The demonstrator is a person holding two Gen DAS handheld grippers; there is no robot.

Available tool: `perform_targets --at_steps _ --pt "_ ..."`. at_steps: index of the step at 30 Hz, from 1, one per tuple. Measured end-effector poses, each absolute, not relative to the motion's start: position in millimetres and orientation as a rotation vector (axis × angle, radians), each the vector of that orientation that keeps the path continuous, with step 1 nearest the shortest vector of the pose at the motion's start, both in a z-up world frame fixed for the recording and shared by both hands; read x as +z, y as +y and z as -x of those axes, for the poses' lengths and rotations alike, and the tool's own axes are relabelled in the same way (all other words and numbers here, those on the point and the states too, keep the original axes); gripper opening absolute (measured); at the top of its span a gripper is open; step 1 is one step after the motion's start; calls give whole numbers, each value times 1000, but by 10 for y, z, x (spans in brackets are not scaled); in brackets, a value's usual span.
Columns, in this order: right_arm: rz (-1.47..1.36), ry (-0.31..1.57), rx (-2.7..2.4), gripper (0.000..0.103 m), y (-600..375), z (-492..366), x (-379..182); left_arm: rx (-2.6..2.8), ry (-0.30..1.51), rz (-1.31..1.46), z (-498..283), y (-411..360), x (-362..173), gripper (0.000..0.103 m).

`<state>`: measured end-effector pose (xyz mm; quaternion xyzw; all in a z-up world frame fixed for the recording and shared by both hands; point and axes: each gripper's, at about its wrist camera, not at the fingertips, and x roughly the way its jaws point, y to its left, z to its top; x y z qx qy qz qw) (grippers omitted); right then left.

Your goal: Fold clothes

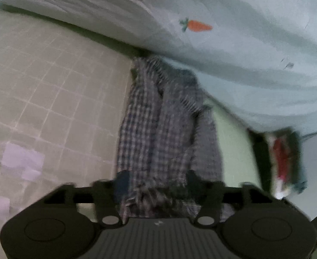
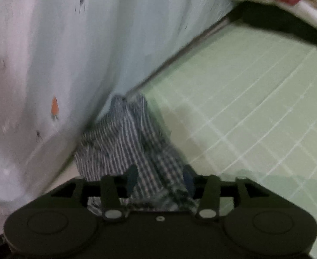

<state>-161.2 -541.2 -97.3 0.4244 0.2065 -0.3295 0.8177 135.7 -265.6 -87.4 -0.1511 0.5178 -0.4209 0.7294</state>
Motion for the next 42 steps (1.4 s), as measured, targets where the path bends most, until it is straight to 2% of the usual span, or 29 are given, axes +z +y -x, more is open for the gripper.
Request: perform_targets --at_steps 3,10,21,32,36,38,42 --pt "-841 456 -753 53 -5353 1768 -910 -913 1118 391 -1393 -2522 -826 79" --pt "-764 617 -780 53 -5132 1833 -1116 -855 1117 233 -1286 -2475 -920 79" --pt "-659 744 -584 55 -5280 1094 -1265 -896 1158 3 -1035 -2803 -1136 79" --pt "-785 600 -632 55 -5791 629 -1170 -788 1152 46 -1139 -2796 -1117 79" --pt "-839 566 -665 60 -5759 904 -1130 -749 1183 103 -1142 -2655 -1143 79" --pt "-909 539 -693 67 -5698 1169 -1163 -744 1214 153 -1135 -2595 -1169 79" --pt "-1101 477 -735 71 -5565 1683 -1299 -740 1297 275 -1107 -2465 -1235 79"
